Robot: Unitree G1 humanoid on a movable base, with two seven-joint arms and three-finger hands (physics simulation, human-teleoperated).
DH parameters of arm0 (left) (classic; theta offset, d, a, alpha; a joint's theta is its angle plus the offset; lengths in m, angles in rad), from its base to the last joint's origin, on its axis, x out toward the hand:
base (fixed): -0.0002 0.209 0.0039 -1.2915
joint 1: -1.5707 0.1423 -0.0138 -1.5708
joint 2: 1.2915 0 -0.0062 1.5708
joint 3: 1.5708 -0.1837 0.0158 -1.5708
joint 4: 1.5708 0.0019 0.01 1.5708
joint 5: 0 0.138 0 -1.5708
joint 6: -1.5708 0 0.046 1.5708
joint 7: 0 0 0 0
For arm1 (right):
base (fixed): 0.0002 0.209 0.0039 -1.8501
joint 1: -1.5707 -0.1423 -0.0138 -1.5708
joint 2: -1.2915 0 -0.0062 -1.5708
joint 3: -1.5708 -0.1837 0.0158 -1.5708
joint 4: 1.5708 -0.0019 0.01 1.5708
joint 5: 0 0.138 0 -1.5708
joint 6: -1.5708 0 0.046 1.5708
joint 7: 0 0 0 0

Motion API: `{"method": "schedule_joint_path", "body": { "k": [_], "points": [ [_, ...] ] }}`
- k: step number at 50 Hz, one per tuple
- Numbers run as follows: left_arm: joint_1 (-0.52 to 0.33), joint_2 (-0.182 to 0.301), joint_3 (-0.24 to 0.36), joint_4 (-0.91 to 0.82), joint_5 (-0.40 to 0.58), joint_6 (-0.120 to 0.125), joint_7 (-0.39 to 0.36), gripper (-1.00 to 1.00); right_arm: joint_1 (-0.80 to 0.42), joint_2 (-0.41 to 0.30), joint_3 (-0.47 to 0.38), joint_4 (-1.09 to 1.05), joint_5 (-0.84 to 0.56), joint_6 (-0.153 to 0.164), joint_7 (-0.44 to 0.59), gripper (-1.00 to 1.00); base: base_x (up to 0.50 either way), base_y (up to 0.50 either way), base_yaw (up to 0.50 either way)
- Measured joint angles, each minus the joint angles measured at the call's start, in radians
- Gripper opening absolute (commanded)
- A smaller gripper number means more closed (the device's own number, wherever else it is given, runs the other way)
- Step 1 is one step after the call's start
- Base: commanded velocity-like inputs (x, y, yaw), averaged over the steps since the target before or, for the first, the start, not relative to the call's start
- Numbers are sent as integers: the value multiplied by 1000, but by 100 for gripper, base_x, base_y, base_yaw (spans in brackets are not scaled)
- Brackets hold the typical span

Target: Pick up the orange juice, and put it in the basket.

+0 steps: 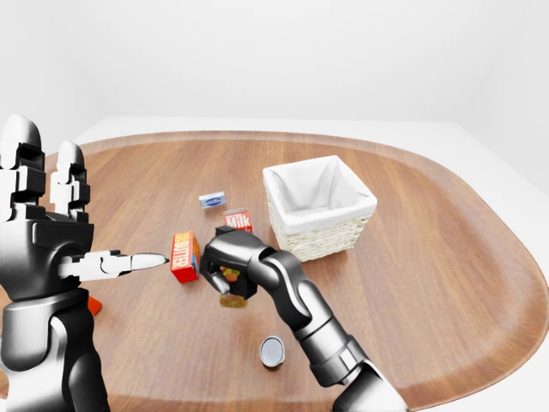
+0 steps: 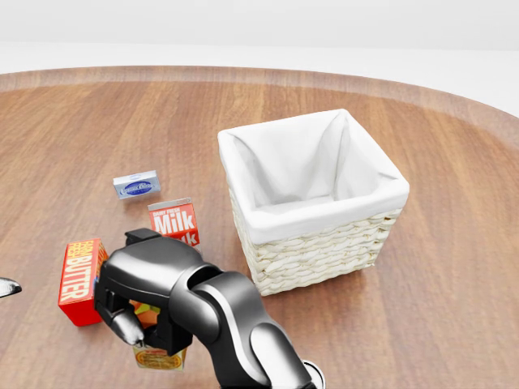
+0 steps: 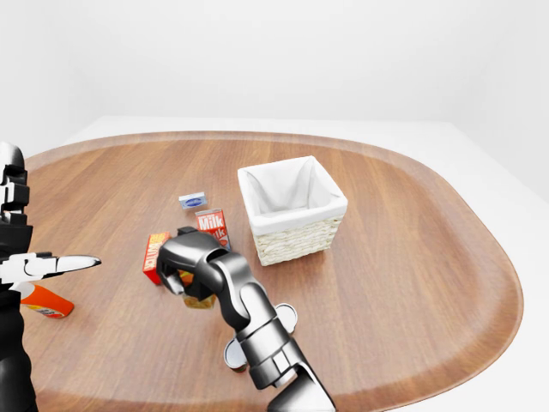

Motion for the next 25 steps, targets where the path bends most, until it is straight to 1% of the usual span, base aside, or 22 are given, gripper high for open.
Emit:
{"method": "schedule_joint_path", "body": {
  "k": [6, 16, 25],
  "points": [
    [0, 0, 0, 0, 0, 0, 0, 100, -56, -2, -22, -36, 30, 0, 50, -100, 0, 0, 0],
    [0, 0, 0, 0, 0, 0, 0, 100, -159, -20, -62, -49, 75, 0, 103, -100, 0, 0, 0],
    [0, 0, 0, 0, 0, 0, 0, 100, -264, -49, -98, -31, 107, 0, 103, -100, 0, 0, 0]
  ]
}}
